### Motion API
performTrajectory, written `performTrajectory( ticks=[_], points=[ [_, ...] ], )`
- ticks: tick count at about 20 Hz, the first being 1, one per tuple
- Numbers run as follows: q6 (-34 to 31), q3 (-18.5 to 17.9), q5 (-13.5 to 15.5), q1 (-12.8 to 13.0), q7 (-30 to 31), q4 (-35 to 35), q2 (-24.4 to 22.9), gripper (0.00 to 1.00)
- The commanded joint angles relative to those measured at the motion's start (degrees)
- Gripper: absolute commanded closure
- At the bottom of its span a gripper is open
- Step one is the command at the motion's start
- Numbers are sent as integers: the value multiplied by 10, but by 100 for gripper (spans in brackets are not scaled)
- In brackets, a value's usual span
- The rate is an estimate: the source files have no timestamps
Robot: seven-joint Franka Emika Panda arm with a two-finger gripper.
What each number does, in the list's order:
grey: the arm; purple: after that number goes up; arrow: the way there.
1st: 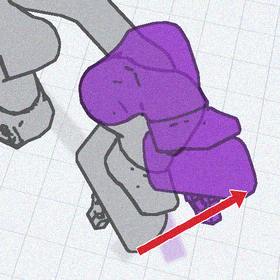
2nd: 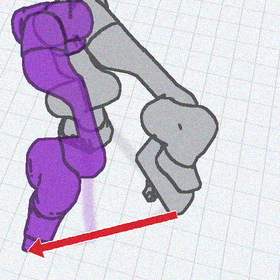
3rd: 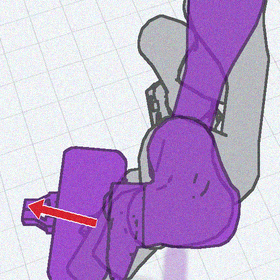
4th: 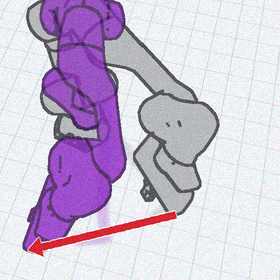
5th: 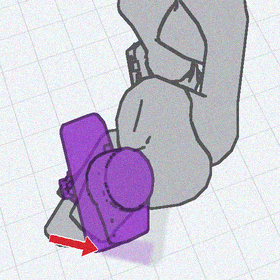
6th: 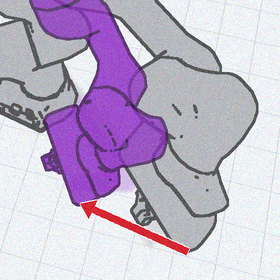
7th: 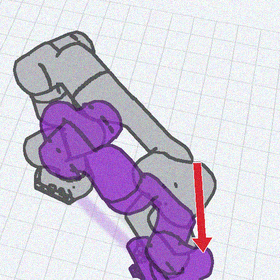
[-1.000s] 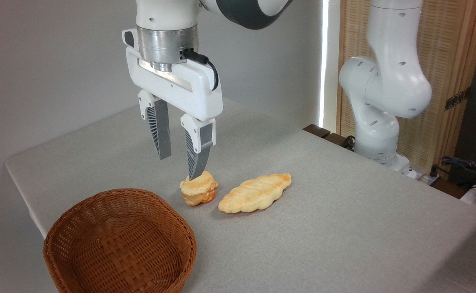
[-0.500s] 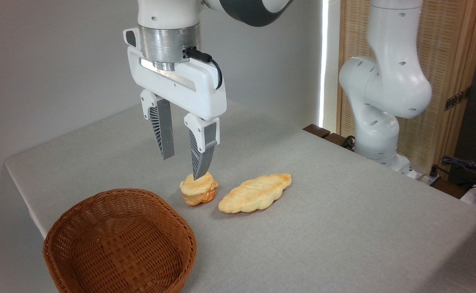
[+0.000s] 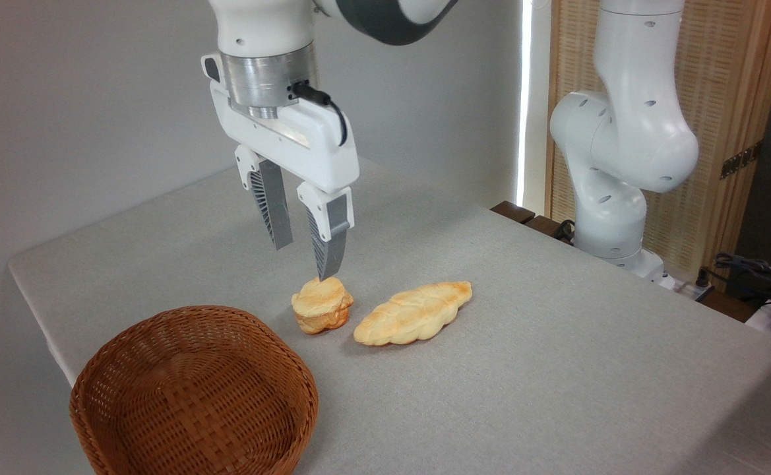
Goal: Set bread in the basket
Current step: 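Lower the open gripper toward the small round bread roll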
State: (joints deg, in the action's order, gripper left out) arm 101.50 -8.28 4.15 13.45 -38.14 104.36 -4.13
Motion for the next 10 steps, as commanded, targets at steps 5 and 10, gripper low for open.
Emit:
performTrajectory(
  ticks=[5, 10],
  points=[
    [29, -3, -5, 71, 0, 59, 14, 0],
    [79, -3, -5, 81, -1, 97, 16, 0]
  ],
)
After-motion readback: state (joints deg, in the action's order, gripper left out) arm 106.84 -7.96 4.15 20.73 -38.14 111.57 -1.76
